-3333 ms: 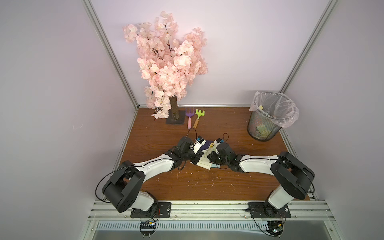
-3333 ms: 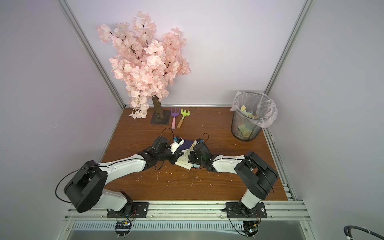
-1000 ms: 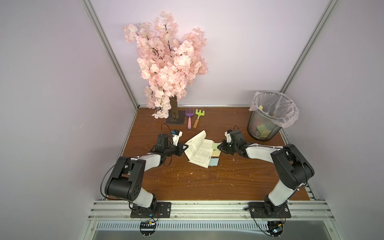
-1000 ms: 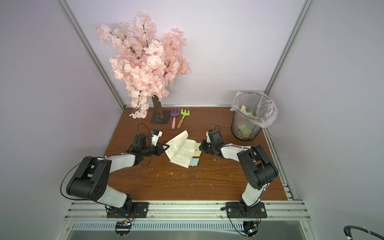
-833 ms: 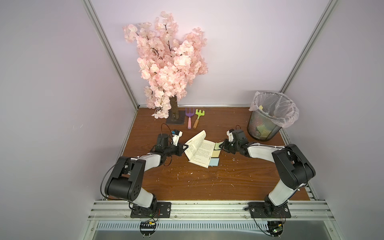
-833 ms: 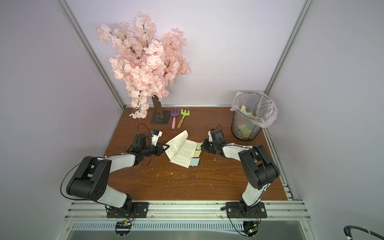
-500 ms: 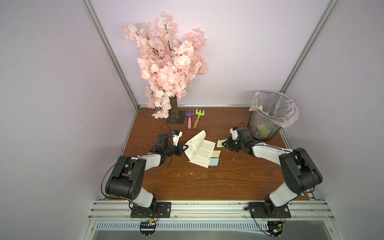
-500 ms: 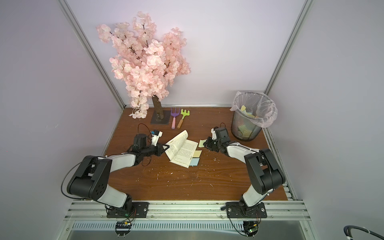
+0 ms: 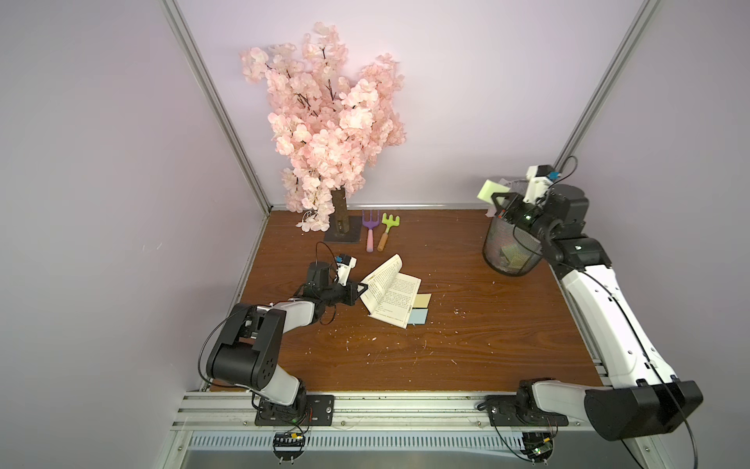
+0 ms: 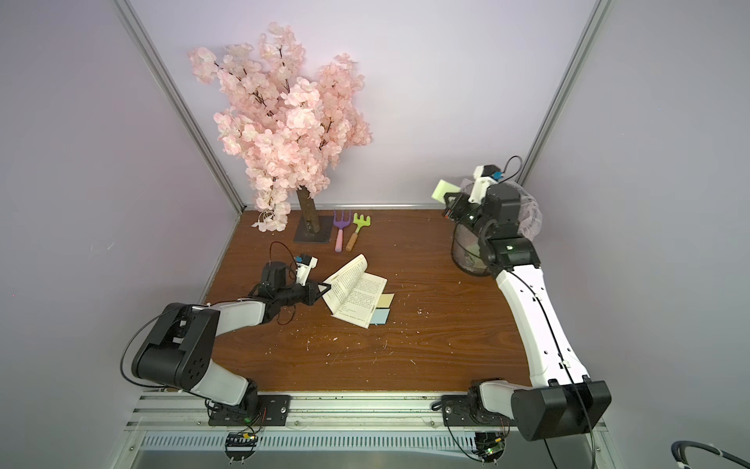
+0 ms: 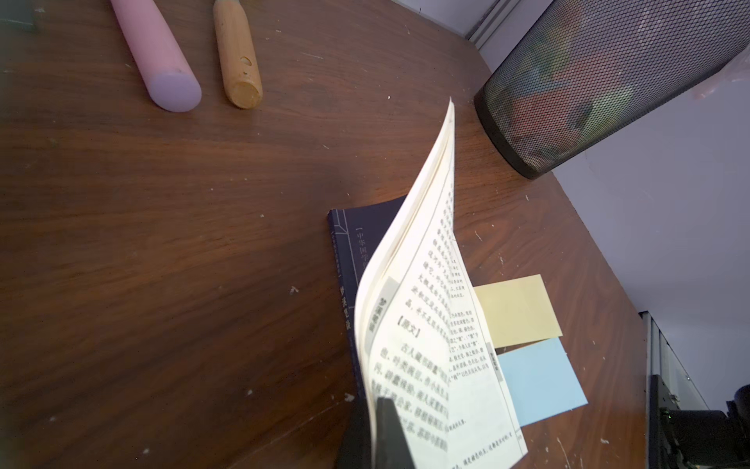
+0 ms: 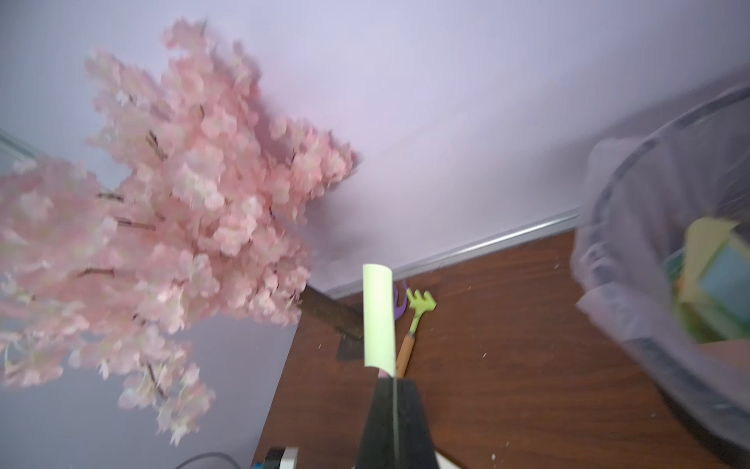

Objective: Peel off the used sticky note
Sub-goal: Place the note in the trash bin.

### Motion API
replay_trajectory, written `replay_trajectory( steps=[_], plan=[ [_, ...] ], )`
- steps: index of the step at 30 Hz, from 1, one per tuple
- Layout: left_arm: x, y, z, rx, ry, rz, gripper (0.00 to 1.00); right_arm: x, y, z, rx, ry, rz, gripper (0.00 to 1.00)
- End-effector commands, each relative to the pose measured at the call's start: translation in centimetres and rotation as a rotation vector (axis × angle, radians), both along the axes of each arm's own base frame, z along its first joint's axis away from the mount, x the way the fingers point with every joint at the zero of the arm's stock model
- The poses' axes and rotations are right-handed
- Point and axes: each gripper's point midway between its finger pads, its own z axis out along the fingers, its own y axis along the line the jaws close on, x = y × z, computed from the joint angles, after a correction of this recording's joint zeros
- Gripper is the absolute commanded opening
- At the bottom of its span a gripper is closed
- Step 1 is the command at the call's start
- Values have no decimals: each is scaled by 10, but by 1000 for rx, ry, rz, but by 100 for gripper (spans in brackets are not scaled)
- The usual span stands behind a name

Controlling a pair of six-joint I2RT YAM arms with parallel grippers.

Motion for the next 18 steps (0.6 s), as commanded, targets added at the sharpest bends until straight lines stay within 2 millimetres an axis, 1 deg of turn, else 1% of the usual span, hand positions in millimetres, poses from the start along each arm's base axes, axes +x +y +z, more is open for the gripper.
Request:
replay_trajectory(
  steps=[1,2,3,7,8,10,11,13,16,17,18],
  plan=[
    [-4,4,-13,7,57,6,4,14,-59,-46,-23,160,-192,0],
    [-4,4,-13,7,57,6,4,19,-77,-55,-3,175,-238,0],
    [-4,4,-13,7,57,7,4,24,-87,-60,6,181,-256,0],
    [-4,4,-13,7,56,5,4,39,-119,-73,-41,220,-343,0],
    [-4,4,-14,6,58,5,4,43,-123,-78,-55,235,-355,0],
    [-4,3,-14,5,60,2,4,49,-127,-85,-70,263,-350,13],
    [-4,4,-14,4,61,2,4,51,-128,-84,-76,267,-346,19],
    [-5,3,-14,4,61,1,4,53,-128,-78,-88,259,-343,39],
    [-5,3,-14,4,60,-1,4,49,-131,-53,-106,213,-362,68],
    [-5,3,-14,3,61,-2,4,47,-130,-40,-112,190,-357,77],
    [-5,3,-14,3,60,-2,4,45,-129,-29,-119,175,-349,81]
  ],
)
